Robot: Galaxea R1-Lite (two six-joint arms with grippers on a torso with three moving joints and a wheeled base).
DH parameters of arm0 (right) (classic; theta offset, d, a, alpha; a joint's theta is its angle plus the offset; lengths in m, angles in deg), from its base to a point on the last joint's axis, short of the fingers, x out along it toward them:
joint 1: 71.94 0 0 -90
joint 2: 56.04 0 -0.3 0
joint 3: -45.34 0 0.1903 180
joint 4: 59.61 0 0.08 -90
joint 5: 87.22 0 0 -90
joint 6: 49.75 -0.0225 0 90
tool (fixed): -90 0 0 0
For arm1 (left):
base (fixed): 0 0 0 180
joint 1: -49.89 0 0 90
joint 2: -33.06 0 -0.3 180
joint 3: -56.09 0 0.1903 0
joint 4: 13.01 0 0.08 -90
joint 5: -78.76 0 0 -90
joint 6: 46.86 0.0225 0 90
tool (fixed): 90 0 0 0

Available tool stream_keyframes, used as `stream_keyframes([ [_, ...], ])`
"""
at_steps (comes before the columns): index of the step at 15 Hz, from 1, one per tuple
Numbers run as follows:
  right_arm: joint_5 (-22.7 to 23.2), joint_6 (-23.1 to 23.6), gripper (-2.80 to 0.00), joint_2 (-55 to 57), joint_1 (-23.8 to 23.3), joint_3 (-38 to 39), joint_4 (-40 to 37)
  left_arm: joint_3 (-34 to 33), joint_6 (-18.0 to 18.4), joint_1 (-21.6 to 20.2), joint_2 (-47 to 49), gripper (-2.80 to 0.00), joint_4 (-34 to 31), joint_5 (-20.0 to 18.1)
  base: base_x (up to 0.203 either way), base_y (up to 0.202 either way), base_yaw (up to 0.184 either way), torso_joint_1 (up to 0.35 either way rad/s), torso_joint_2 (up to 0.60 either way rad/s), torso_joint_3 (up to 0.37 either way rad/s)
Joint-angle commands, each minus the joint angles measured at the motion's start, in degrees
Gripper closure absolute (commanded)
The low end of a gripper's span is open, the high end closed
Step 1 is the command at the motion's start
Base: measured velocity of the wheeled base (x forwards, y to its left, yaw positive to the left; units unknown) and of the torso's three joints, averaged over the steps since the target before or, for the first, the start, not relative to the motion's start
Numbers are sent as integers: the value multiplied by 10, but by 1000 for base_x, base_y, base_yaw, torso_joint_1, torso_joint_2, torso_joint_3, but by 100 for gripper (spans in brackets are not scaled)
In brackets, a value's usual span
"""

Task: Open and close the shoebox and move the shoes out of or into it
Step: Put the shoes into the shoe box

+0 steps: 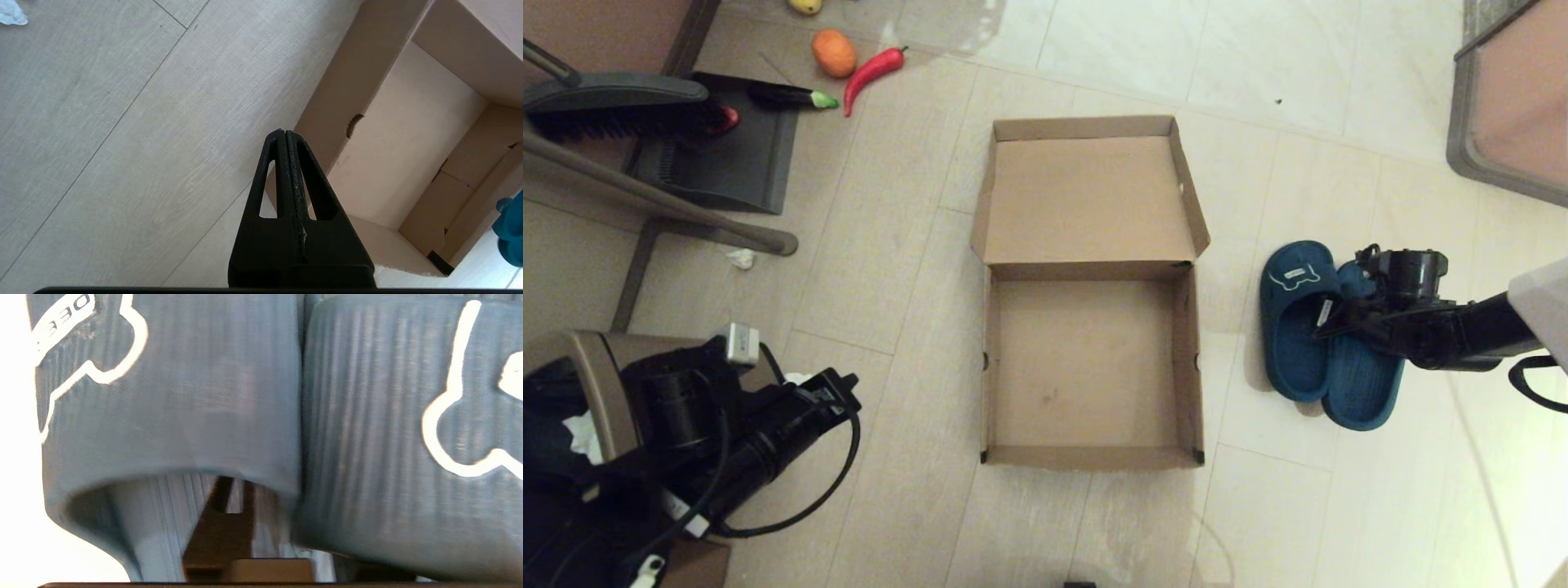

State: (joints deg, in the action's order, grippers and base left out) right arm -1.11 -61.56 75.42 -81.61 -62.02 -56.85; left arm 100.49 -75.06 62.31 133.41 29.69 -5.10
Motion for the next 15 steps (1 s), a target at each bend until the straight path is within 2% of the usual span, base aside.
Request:
stream_keyframes([
  [1,5,0,0,-50,0,37,0,1,-2,0,1,0,4,0,0,0,0,0,0,0],
  [8,52,-1,0,-275,5,194,-51,0,-4,1,10,0,4,-3,0,0,0,0,0,0],
  [12,99,0,0,-426,17,212,-176,1,-4,1,19,0,4,-5,0,0,0,0,0,0],
  [14,121,0,0,-489,51,212,-250,7,-4,2,30,0,5,-5,0,0,0,0,0,0],
  [15,124,0,0,-506,86,214,-271,10,-4,3,35,0,6,-5,0,0,0,0,0,0],
])
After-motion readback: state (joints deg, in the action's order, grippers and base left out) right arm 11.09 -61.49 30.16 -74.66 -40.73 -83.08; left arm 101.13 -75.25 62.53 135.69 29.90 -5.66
